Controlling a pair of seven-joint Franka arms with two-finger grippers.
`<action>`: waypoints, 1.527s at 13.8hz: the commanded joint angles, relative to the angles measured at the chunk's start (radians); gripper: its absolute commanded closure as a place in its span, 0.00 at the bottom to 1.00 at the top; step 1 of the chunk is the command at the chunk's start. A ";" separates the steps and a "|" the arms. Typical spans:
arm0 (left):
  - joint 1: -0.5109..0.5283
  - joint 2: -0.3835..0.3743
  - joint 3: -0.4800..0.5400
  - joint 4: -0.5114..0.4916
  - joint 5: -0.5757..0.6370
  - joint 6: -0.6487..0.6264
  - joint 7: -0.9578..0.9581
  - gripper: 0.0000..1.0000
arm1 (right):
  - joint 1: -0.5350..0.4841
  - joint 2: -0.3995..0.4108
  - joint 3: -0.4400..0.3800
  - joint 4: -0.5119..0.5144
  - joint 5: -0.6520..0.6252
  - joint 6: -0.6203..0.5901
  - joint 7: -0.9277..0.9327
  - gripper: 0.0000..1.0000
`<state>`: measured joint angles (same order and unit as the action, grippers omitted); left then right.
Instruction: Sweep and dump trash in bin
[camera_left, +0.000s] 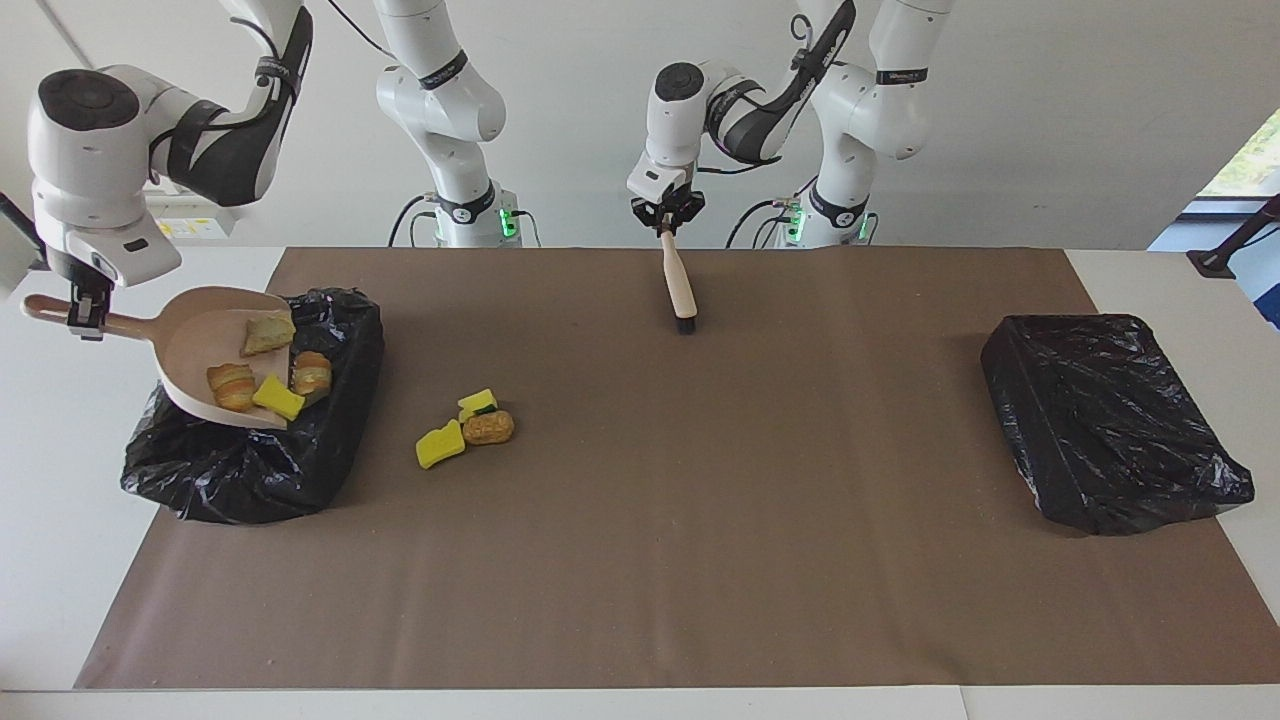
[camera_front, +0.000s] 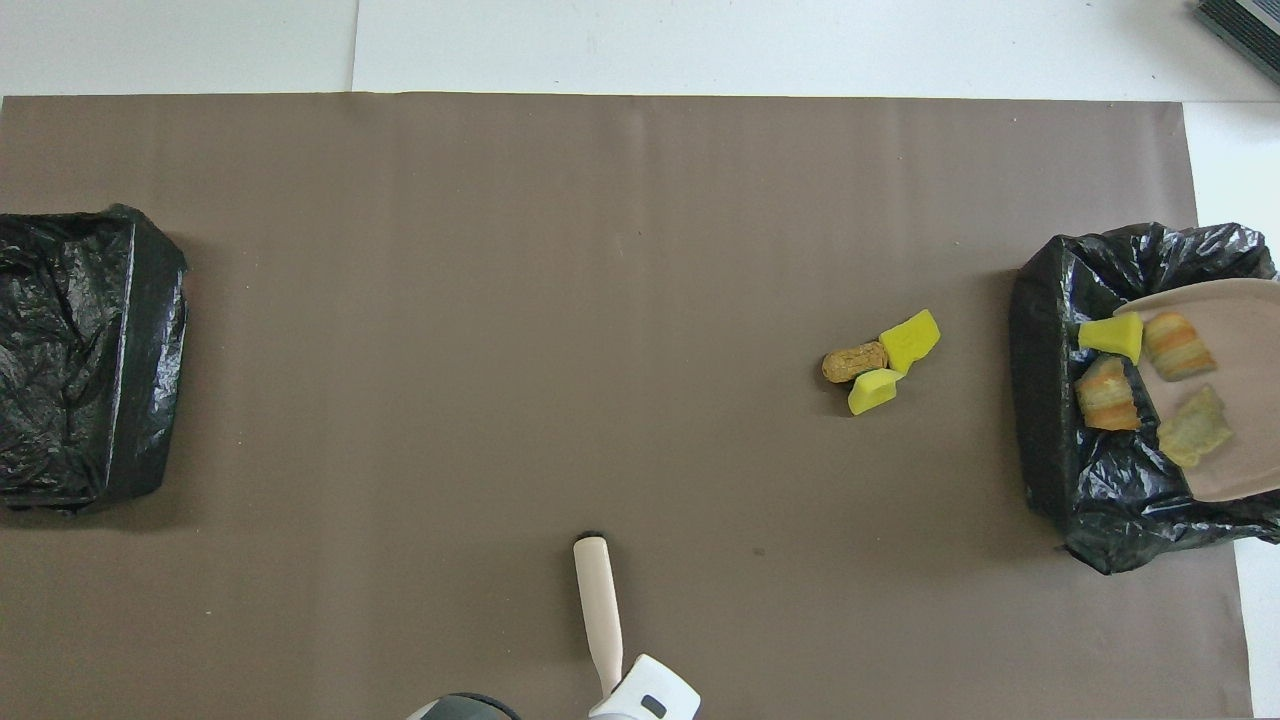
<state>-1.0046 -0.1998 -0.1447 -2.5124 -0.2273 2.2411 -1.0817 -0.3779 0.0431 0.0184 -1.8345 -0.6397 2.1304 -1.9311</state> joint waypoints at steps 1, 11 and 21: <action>-0.020 -0.010 0.014 -0.028 0.010 0.019 0.002 1.00 | 0.031 -0.016 0.005 0.008 -0.095 -0.001 0.092 1.00; 0.075 0.003 0.020 0.013 0.011 -0.003 0.087 0.00 | 0.050 -0.198 0.032 -0.009 -0.056 -0.073 0.115 1.00; 0.479 0.046 0.024 0.343 0.137 -0.196 0.556 0.00 | 0.413 -0.195 0.044 -0.075 0.348 -0.326 0.838 1.00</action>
<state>-0.6213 -0.1688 -0.1118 -2.2830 -0.1069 2.1593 -0.6394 -0.0063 -0.1458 0.0634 -1.8682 -0.3498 1.8024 -1.2452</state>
